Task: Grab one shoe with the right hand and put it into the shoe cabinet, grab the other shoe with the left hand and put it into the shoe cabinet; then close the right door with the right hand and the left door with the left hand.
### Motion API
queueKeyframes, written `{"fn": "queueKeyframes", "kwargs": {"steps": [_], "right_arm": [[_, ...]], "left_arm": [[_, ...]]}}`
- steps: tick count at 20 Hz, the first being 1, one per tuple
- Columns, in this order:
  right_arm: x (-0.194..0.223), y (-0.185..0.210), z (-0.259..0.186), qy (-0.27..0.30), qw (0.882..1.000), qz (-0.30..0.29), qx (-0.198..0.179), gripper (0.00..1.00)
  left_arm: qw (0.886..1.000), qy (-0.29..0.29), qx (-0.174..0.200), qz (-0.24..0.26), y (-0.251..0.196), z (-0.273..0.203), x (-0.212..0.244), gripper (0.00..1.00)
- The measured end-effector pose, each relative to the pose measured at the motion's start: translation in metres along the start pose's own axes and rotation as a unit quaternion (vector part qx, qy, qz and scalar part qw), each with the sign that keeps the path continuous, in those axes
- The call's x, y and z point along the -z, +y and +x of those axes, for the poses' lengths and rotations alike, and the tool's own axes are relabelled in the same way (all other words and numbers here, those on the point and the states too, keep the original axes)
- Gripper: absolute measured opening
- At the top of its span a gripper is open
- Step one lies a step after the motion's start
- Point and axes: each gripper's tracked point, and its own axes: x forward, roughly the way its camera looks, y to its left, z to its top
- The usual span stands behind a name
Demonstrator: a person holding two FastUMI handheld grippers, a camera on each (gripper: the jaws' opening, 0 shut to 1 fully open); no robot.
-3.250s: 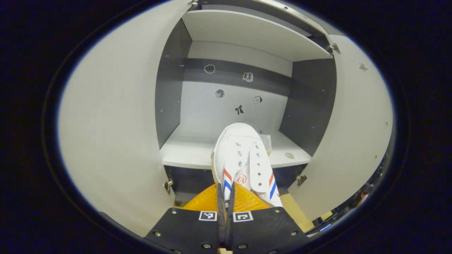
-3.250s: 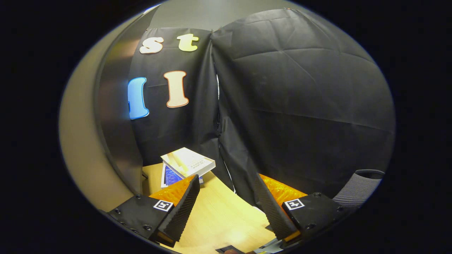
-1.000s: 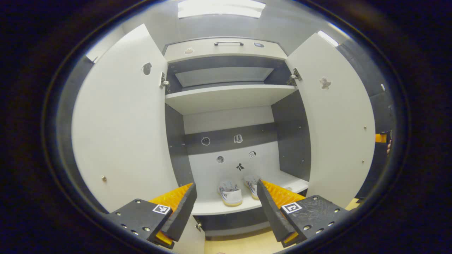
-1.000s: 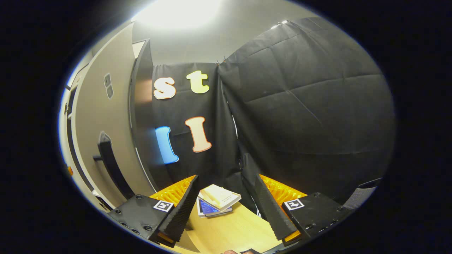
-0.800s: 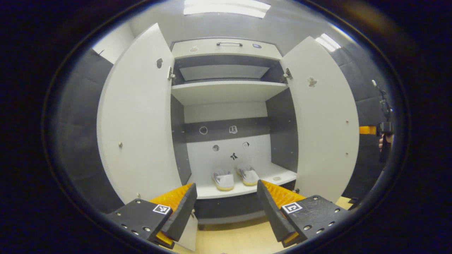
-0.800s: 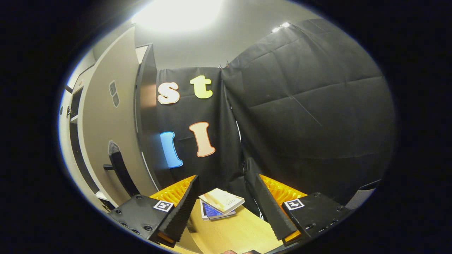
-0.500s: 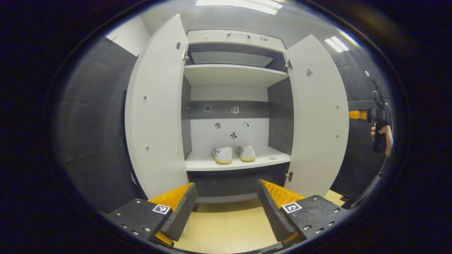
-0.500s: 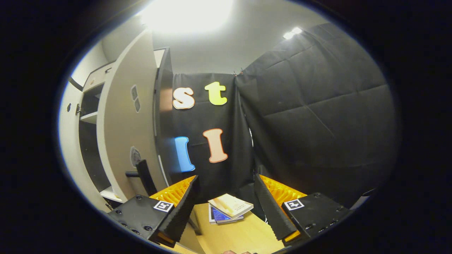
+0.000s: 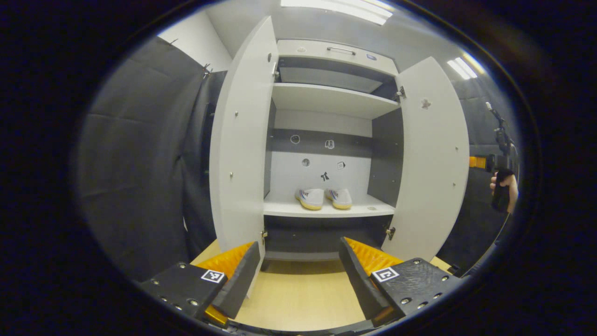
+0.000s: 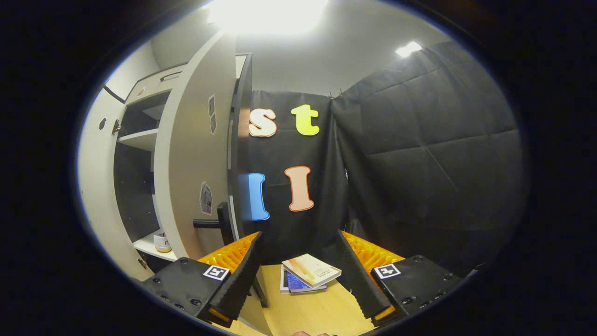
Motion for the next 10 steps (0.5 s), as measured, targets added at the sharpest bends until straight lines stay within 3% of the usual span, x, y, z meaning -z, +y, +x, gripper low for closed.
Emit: {"fn": "queueKeyframes", "kwargs": {"steps": [1, 2, 5, 10], "right_arm": [[-0.001, 0.002, -0.001, -0.004, 1.0, -0.004, 0.0, 0.96], [-0.002, 0.004, -0.003, -0.01, 1.0, -0.012, 0.004, 0.92], [-0.005, 0.013, -0.008, -0.028, 0.999, -0.035, 0.011, 0.96], [0.002, 0.048, -0.015, -0.01, 1.0, -0.006, -0.028, 0.96]], "left_arm": [[1.0, -0.002, -0.003, -0.002, 0.002, -0.002, 0.0, 0.98], [1.0, -0.003, -0.005, -0.003, 0.005, -0.003, 0.0, 0.97], [1.0, 0.006, -0.013, -0.008, 0.012, -0.005, 0.009, 0.98], [0.999, 0.01, -0.025, -0.026, 0.022, -0.013, 0.012, 0.97]]}}
